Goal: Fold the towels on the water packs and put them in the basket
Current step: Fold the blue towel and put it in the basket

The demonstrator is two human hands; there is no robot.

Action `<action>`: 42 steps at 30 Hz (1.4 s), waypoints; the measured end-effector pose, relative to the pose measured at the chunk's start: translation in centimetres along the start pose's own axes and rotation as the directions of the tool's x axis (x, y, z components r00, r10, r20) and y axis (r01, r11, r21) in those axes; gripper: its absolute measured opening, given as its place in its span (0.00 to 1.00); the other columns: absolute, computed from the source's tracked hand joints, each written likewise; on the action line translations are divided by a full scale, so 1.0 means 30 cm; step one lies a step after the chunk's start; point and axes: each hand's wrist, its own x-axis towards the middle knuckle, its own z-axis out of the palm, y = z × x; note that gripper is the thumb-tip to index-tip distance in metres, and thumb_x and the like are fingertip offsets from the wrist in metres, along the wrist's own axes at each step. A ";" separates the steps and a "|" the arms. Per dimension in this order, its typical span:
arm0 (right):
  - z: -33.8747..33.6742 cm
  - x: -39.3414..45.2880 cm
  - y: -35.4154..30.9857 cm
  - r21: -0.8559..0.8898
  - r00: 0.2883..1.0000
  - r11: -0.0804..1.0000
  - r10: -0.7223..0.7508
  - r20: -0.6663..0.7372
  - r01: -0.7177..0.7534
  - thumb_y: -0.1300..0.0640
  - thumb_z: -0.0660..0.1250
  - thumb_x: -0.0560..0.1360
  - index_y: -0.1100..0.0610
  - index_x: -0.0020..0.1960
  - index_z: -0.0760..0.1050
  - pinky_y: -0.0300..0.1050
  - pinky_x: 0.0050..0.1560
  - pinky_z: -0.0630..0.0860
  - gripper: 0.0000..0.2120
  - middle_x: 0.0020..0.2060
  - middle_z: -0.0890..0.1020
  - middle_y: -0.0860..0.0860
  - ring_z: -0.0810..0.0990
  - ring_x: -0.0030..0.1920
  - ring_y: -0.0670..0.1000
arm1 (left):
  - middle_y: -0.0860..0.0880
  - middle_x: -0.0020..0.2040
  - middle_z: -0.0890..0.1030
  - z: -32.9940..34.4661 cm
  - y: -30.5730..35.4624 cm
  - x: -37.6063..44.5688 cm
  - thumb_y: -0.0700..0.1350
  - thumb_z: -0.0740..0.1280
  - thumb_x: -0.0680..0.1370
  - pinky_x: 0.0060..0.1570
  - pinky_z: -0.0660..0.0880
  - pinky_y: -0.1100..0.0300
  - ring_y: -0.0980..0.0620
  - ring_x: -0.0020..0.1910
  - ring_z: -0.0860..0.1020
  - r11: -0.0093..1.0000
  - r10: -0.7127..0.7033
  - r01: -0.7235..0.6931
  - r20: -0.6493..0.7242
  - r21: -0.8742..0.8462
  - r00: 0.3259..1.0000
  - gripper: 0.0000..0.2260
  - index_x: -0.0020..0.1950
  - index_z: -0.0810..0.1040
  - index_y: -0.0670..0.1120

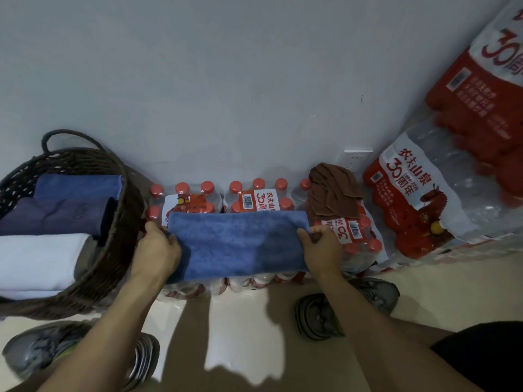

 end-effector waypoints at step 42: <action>-0.037 0.053 -0.110 0.038 0.961 0.999 -0.027 0.277 0.017 0.50 0.67 0.78 0.53 0.47 0.74 0.34 0.39 0.68 0.07 0.42 0.80 0.47 0.78 0.43 0.44 | 0.48 0.81 0.43 0.107 -0.051 -0.136 0.64 0.32 0.75 0.74 0.31 0.53 0.52 0.78 0.38 0.769 0.453 -0.491 0.193 0.410 0.870 0.34 0.79 0.40 0.52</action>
